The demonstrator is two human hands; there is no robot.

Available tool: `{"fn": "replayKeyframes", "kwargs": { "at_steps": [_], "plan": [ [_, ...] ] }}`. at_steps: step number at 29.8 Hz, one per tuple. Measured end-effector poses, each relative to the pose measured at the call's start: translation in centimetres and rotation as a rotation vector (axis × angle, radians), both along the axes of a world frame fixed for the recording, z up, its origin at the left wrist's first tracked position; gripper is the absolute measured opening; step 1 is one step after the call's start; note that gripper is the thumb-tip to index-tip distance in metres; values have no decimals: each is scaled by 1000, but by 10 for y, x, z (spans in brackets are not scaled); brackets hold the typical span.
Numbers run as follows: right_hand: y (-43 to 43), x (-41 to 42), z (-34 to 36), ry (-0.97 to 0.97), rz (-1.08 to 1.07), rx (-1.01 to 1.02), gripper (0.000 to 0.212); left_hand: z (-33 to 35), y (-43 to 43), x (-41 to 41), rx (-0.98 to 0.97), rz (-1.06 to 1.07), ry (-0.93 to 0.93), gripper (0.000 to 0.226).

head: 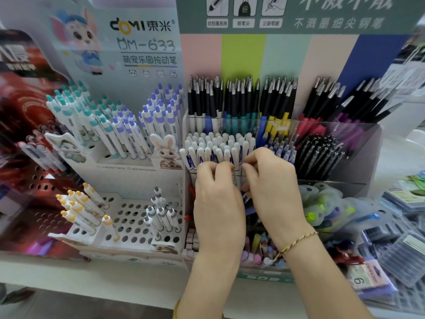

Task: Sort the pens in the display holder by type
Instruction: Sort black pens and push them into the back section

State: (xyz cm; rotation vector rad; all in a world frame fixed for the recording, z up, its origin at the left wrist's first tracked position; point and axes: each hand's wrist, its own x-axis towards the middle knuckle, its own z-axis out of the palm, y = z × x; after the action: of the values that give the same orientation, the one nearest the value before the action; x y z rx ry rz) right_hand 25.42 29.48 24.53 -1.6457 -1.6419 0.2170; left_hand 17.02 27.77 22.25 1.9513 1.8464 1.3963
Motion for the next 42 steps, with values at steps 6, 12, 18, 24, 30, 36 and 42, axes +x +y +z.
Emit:
{"fn": "replayKeyframes", "kwargs": {
  "at_steps": [6, 12, 18, 24, 30, 36, 42],
  "plan": [
    [-17, 34, 5, 14, -107, 44, 3, 1, 1, 27, 21, -190, -29, 31],
    [-22, 50, 7, 27, -164, 20, 16, 5, 8, 51, 21, -120, 63, 41],
    [-20, 49, 1, -47, -144, 3, 47, 18, 31, 56, 101, -131, 314, 43],
    [-11, 49, -4, -51, -122, -39, 54, 18, 31, 53, -2, -112, 333, 47],
    [-5, 53, -5, -65, -150, -99, 45, 16, 30, 59, 12, -135, 311, 48],
    [1, 51, -7, -60, -103, -100, 46, 11, 29, 57, 48, -117, 213, 43],
    [-6, 54, -2, -25, -72, -116, 56, 19, 22, 59, 104, -122, 133, 52]
  ]
}}
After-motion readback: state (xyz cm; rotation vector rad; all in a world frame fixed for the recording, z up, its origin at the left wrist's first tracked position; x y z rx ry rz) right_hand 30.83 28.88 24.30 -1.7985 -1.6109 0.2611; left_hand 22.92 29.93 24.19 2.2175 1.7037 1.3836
